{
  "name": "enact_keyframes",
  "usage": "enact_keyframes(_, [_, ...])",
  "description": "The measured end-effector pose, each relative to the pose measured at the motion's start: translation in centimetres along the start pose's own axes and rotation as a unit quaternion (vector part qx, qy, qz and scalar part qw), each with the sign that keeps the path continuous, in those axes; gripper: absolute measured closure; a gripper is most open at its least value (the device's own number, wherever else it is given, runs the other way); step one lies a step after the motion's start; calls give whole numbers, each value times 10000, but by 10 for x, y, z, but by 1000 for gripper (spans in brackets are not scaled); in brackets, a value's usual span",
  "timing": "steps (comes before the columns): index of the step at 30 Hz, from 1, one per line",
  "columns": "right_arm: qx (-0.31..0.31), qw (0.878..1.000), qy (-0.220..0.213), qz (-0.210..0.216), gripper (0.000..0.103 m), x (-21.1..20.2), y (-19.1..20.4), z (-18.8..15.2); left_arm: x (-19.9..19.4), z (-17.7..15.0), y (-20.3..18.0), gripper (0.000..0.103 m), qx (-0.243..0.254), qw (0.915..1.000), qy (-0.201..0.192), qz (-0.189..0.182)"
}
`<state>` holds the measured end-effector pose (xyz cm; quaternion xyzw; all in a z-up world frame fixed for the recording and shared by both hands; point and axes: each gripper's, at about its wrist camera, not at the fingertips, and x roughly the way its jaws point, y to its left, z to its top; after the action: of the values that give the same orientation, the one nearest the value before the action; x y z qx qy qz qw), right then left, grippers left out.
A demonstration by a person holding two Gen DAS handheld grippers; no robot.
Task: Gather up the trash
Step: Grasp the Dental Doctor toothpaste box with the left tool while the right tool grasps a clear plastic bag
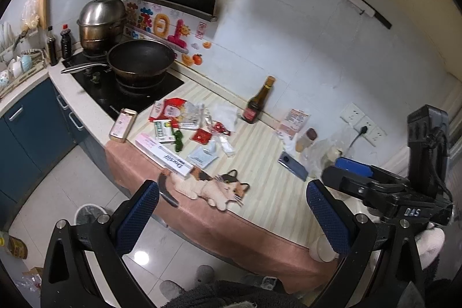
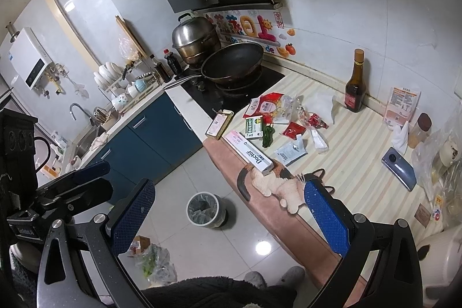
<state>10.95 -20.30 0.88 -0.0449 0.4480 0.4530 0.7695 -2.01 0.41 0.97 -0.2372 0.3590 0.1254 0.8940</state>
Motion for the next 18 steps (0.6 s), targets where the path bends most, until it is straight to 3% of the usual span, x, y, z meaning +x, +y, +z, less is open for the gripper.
enact_keyframes(2, [54,9999,2,-110,0,6,2,0,10,2,6,0,82,9981,-77,612])
enact_keyframes(5, [185,9984,2,-540,0,23,1,-2,33,4,20,0,359,9796,-255,1961])
enact_keyframes(7, [308,9964,19,-787,0,36,-3,-4,55,4,37,0,418,9695,-191,2407])
enact_keyframes(14, [1049,9825,395,-1488,0,127,-51,-6,152,7,106,0,-69,9589,754,2734])
enact_keyframes(18, [1418,9714,821,-1721,0,191,-92,-7,223,10,135,0,-768,9569,1566,2321])
